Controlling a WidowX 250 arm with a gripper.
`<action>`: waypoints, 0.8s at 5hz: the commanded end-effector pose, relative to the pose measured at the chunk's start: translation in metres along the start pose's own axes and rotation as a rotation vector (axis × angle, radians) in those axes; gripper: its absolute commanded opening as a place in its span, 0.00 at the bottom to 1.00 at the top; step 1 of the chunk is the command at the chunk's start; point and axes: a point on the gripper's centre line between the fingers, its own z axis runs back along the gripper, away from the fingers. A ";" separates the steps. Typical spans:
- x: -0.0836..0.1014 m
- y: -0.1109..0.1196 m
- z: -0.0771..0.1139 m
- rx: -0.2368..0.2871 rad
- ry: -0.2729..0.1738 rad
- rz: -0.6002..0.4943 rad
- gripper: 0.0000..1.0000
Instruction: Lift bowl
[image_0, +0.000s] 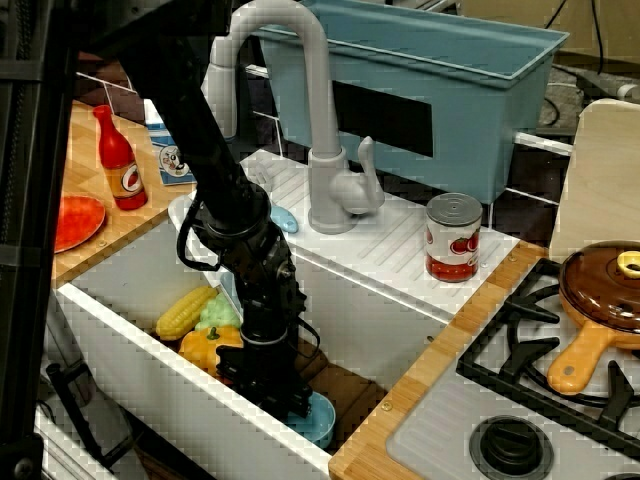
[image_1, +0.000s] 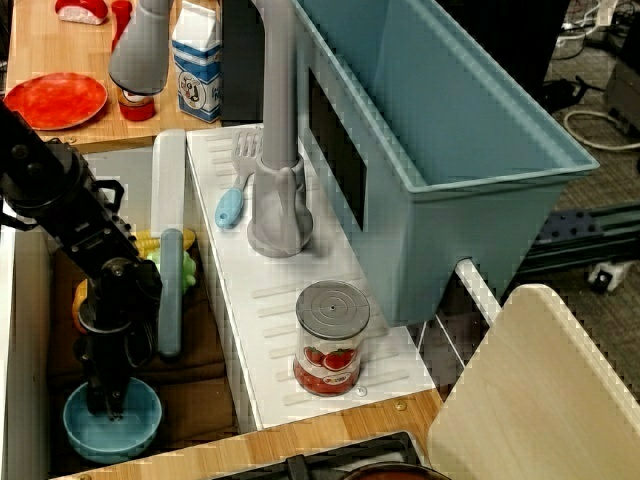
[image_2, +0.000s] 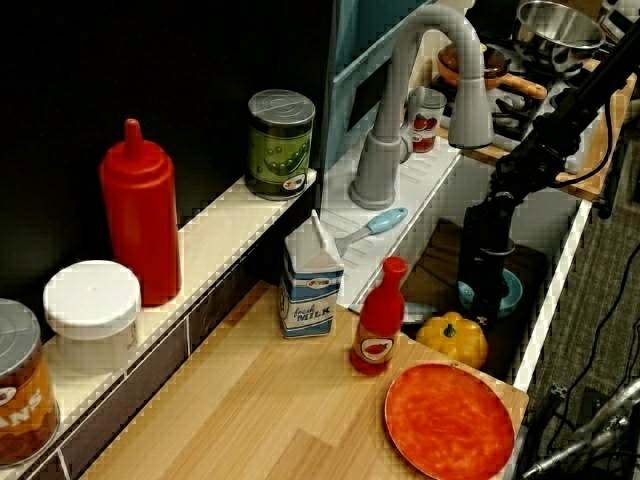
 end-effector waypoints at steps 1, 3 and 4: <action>-0.004 0.007 0.040 -0.011 -0.053 -0.024 0.00; -0.011 0.003 0.068 -0.084 -0.060 -0.022 0.00; -0.012 0.001 0.079 -0.105 -0.063 -0.025 0.00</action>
